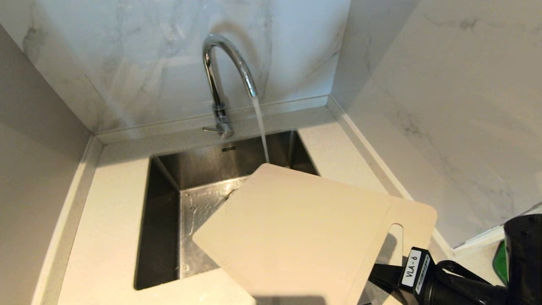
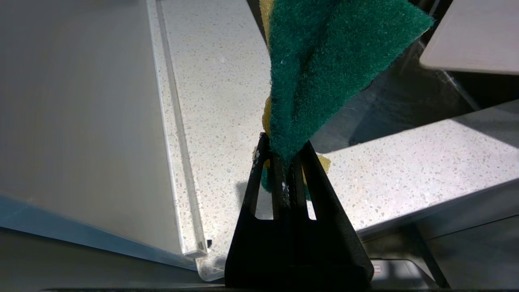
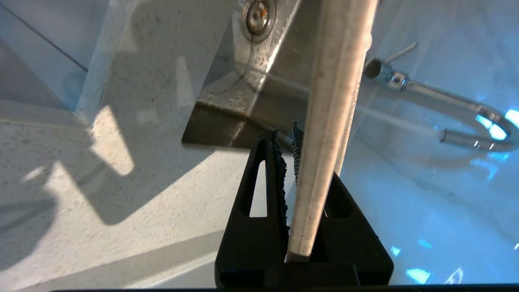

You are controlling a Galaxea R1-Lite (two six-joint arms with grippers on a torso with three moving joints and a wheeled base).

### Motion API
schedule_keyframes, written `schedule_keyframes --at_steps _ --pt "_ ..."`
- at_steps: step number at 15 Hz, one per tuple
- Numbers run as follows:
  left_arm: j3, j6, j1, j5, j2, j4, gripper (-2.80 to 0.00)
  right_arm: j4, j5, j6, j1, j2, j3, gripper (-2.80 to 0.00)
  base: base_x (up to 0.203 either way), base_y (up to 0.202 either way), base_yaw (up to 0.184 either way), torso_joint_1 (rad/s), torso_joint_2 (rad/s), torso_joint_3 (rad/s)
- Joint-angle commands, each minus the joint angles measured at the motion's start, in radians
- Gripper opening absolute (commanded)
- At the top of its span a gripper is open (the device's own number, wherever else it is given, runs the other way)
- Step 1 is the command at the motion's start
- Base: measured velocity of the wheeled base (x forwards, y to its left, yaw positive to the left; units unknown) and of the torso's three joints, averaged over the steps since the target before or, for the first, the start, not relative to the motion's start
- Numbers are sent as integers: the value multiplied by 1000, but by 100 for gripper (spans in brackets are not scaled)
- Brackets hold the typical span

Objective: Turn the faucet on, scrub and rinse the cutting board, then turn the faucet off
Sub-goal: Pick up the cutting board

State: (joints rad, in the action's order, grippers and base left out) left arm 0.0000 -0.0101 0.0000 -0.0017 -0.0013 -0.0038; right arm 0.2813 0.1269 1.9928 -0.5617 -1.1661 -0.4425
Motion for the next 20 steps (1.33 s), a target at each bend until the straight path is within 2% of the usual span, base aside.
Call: schedule_keyframes --at_steps 1,5,8,11,14,18,20 --pt "2 -1 0 0 1 -1 -280 3 25 33 3 -43 -17 -280 0 0 0 0 0 0" --pt "2 -1 0 0 1 0 -280 4 31 67 10 -63 -52 -280 0 0 0 0 0 0" --pt "2 -1 0 0 1 -1 -280 3 64 123 51 -81 -81 -280 0 0 0 0 0 0" --pt "2 -1 0 0 1 0 -280 1 115 165 88 -99 -104 -280 0 0 0 0 0 0" --pt "2 0 0 0 1 -1 -280 -3 205 208 110 -121 -123 -280 0 0 0 0 0 0" --pt "2 1 0 0 1 1 -280 -11 262 260 111 -162 -132 -280 0 0 0 0 0 0" --pt "2 -1 0 0 1 1 -280 -26 266 274 111 -168 -143 -280 0 0 0 0 0 0"
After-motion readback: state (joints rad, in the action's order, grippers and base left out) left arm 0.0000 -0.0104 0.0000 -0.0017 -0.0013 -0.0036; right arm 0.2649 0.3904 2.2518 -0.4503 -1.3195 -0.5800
